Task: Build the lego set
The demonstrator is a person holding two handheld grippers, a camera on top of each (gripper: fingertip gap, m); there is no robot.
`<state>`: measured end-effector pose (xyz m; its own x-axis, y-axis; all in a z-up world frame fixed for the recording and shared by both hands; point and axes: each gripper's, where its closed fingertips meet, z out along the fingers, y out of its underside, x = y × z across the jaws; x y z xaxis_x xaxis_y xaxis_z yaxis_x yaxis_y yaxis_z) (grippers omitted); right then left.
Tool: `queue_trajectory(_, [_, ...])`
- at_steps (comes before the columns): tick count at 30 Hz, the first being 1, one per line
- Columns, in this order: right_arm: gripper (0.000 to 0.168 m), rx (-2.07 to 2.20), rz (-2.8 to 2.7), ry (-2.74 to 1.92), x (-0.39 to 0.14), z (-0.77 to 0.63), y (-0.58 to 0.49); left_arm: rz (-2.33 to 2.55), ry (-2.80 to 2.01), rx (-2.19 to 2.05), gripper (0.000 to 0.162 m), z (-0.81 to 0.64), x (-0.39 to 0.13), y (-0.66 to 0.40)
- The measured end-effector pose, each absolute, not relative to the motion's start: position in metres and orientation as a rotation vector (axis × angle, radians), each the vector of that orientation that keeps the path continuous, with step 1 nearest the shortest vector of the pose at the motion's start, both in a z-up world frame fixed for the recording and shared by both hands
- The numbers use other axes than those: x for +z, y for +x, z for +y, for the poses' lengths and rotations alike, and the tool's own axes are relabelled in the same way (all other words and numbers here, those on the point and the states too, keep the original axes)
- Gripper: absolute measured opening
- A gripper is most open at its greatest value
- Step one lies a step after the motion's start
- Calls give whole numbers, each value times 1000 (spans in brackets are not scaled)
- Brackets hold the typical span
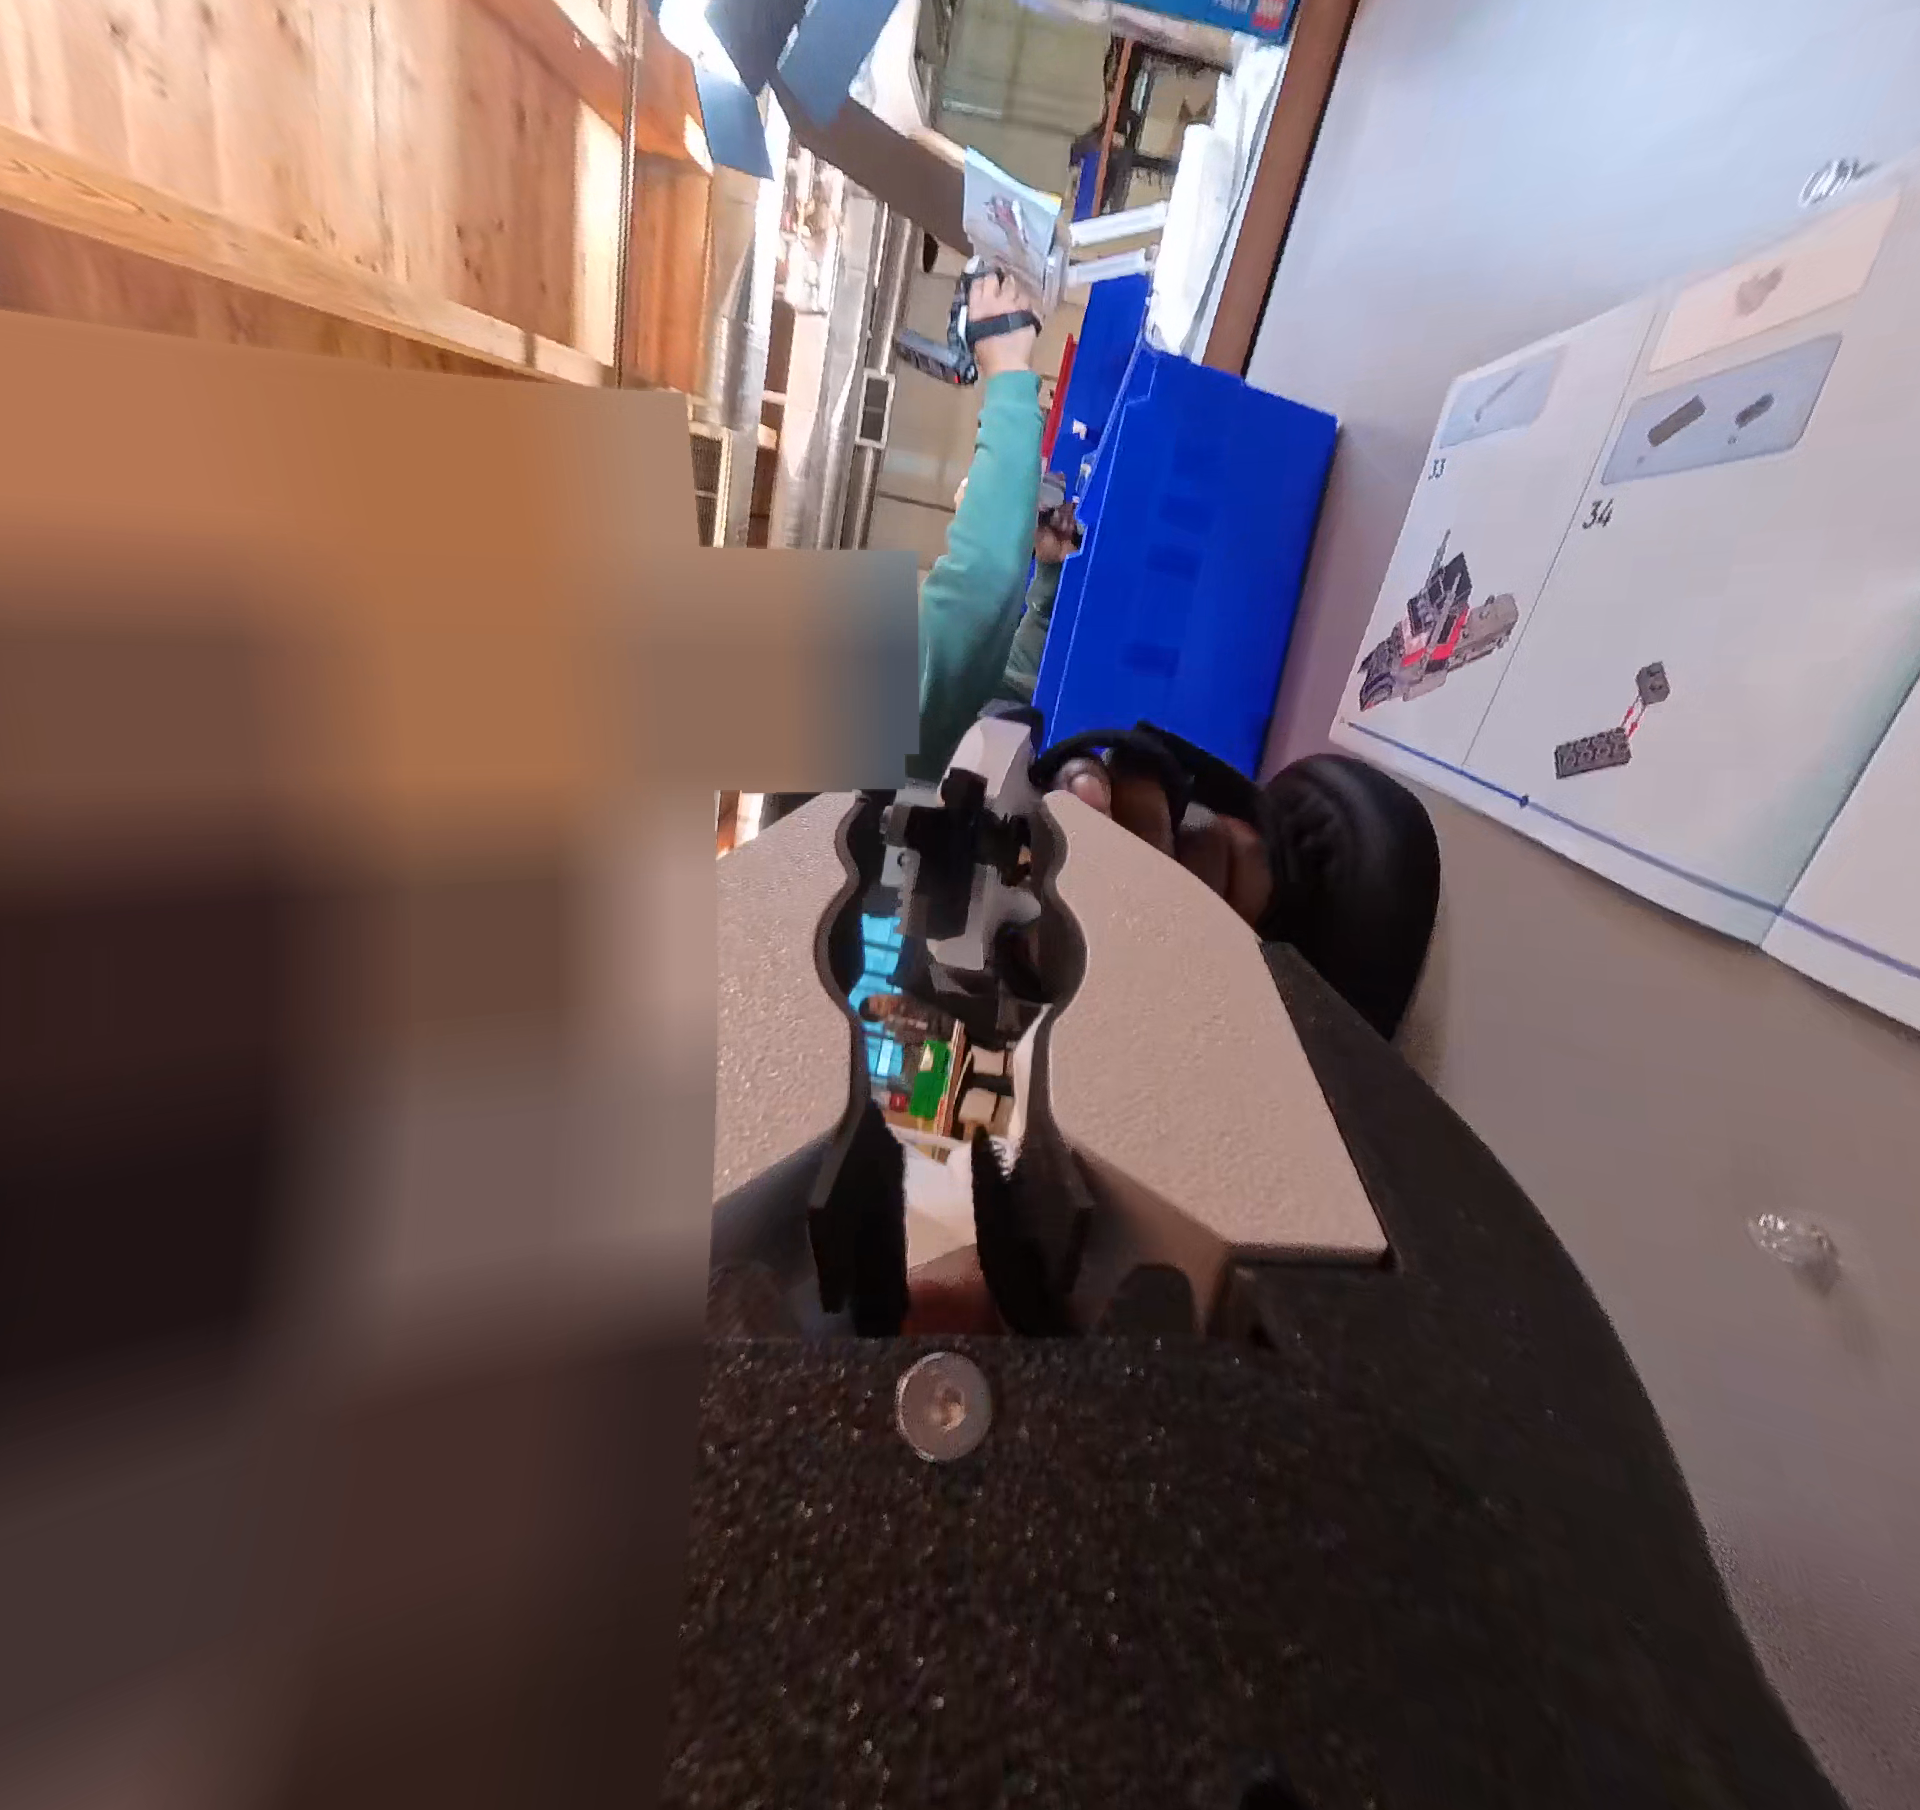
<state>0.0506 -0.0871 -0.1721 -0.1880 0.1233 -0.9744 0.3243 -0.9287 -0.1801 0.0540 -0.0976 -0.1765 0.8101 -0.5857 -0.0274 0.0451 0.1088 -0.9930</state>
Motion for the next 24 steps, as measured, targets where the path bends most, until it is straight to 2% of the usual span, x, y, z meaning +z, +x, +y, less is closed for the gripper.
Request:
queue_trajectory(5, [27,-2201,623,1898,-170,-91,55,499,-1404,-494,8,-99,-178,57])
queue_trajectory(11, [14,-2179,690,1883,-171,-93,56,520,-1407,-489,8,-99,-180,59])
queue_trajectory(24, [12,-2288,970,1874,-169,-97,61,537,-1384,-509,8,-102,-178,62])
